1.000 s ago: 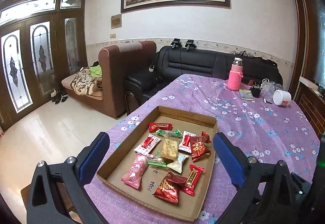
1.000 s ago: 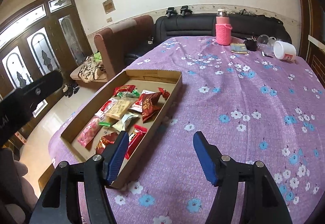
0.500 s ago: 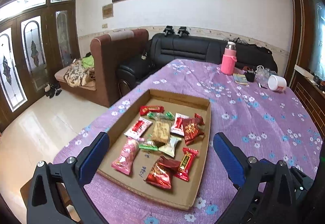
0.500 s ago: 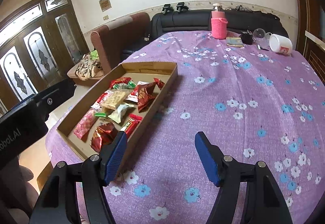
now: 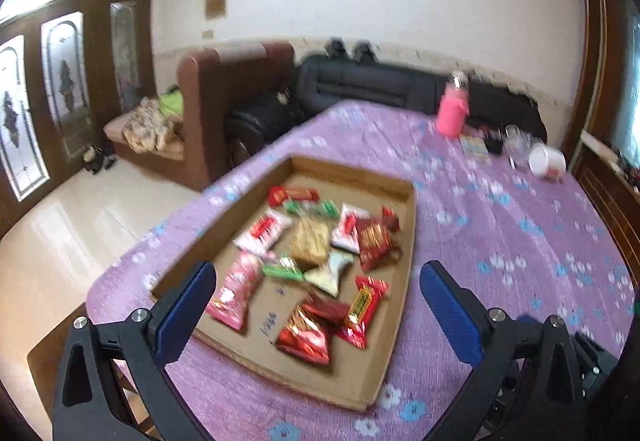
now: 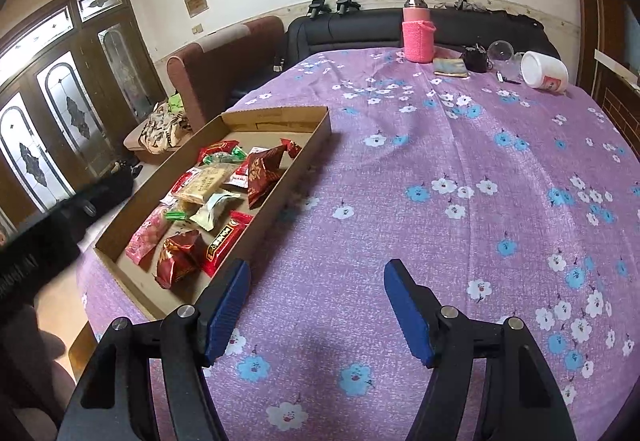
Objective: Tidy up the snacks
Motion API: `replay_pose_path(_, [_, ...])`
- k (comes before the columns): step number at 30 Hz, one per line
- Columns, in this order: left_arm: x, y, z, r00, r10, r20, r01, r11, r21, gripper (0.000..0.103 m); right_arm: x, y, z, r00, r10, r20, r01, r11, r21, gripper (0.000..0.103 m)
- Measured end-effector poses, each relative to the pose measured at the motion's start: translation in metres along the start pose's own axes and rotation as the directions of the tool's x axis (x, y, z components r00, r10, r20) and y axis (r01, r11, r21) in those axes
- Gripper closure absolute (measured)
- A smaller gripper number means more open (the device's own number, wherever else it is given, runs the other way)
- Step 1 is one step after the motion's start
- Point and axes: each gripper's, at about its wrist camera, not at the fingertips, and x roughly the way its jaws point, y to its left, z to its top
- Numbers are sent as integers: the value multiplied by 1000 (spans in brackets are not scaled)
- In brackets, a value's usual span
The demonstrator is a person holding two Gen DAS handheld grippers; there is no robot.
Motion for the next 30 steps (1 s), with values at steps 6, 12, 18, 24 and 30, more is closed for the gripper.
replay_pose_path(6, [-50,11,2,963,82,258,-59,994,-95,1,-3,5,0,1000,12,25,-11,1000,-22,29])
replay_pose_path(12, [-69,8,5,909,229,348,-206,973,-103,0,-9,14,-1,997,21,70,-17,998,-65,29])
replay_pose_path(18, [-37,0,7,968,175,181,-170,985,-42,0,-5,27,-4,998,27,56,-20,993,-115,29])
replay_pose_path(24, [-7,1,0,992,126,8,-126,991,-38,0,1,32,-8,999,28,35,-23,991,-133,29])
replay_pose_path(30, [11,10,-9,991,77,-112,-87,992,-89,0,3,37,-9,999,22,26,-18,989,-148,29])
